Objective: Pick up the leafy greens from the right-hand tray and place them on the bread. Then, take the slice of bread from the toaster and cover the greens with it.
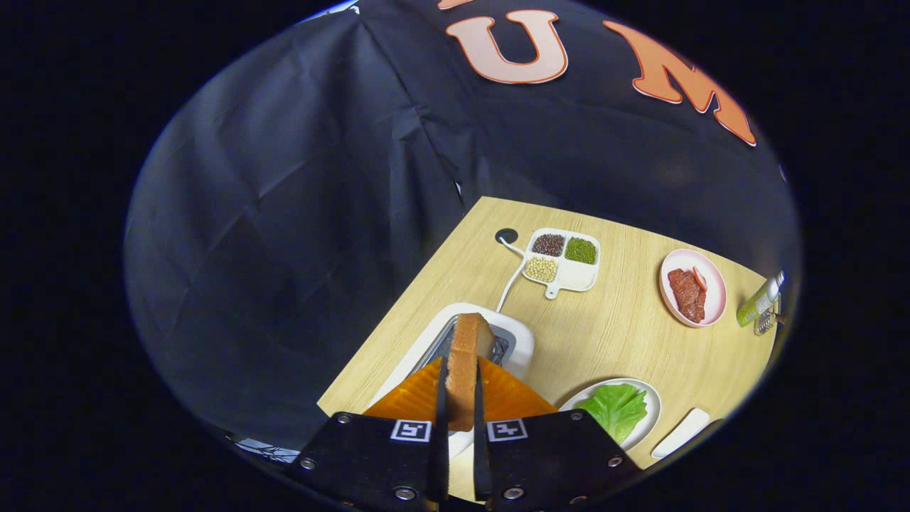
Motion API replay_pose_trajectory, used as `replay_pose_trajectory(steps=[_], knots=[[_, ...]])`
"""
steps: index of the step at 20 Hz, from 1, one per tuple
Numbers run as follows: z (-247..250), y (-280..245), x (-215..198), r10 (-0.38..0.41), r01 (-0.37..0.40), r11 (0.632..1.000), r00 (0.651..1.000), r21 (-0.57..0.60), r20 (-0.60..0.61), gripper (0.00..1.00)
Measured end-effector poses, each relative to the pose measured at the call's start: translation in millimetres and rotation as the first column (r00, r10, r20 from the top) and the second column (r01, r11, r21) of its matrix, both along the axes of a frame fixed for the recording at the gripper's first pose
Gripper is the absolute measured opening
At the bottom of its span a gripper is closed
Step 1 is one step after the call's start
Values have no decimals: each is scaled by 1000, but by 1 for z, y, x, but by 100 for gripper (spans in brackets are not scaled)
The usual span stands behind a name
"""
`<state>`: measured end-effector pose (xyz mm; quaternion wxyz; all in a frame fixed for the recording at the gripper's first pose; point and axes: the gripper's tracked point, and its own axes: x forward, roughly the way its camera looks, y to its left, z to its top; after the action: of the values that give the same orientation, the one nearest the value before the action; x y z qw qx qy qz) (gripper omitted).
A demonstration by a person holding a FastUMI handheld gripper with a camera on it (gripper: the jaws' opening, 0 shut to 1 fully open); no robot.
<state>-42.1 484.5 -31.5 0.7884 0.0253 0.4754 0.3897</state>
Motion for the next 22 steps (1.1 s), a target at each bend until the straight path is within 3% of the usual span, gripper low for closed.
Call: replay_pose_trajectory(steps=[8,22], knots=[[39,-36,9,-34,25,988,998,150,58,14],[-9,-130,16,-134,138,960,990,244,-33,14]])
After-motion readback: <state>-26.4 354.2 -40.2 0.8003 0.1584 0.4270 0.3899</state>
